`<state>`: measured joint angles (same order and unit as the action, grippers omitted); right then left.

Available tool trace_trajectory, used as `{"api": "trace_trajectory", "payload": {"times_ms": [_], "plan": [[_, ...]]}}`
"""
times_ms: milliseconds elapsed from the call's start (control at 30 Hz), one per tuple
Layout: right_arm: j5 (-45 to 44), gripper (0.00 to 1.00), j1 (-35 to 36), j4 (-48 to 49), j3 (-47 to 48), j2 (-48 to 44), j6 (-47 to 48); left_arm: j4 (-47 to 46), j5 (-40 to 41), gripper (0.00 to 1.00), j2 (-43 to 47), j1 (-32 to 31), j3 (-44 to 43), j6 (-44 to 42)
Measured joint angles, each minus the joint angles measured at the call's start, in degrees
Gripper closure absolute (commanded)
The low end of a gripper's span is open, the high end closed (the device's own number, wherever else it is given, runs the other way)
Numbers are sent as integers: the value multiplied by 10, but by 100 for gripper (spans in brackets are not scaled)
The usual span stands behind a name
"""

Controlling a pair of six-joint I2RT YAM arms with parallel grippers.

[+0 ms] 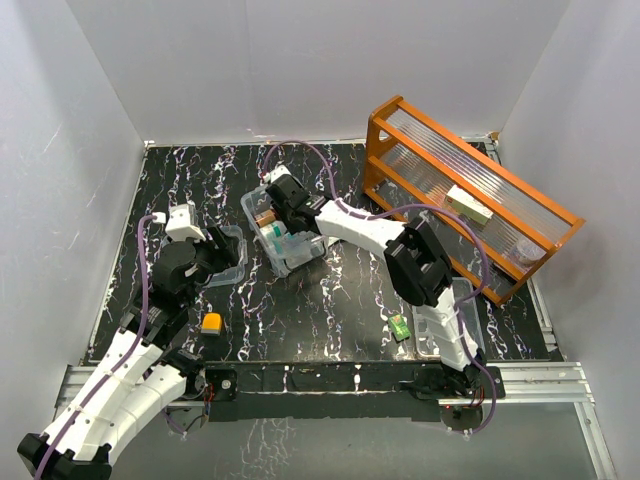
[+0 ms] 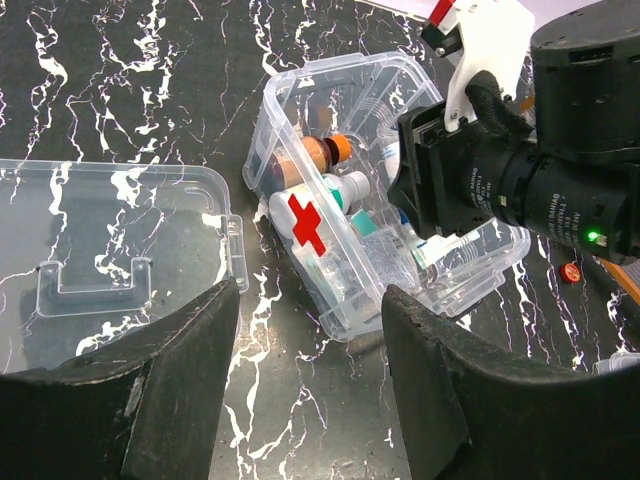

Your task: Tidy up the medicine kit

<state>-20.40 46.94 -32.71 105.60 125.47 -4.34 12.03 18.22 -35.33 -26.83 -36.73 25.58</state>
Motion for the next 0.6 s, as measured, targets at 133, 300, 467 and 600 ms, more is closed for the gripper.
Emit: {"api": "trace_trajectory", "payload": {"times_ms": [133, 300, 467, 600], "plan": [[-16, 53, 0, 14, 0, 15, 7, 0, -1, 42, 0, 0, 0, 0], [-34, 48, 0, 17, 0, 28, 15, 0, -1, 42, 0, 0, 0, 0], [-37, 60, 0, 33, -3, 22, 13, 0, -2, 42, -2, 0, 0, 0], [-36, 62, 0, 39, -15, -1, 0, 0, -3, 42, -3, 0, 0, 0]]}}
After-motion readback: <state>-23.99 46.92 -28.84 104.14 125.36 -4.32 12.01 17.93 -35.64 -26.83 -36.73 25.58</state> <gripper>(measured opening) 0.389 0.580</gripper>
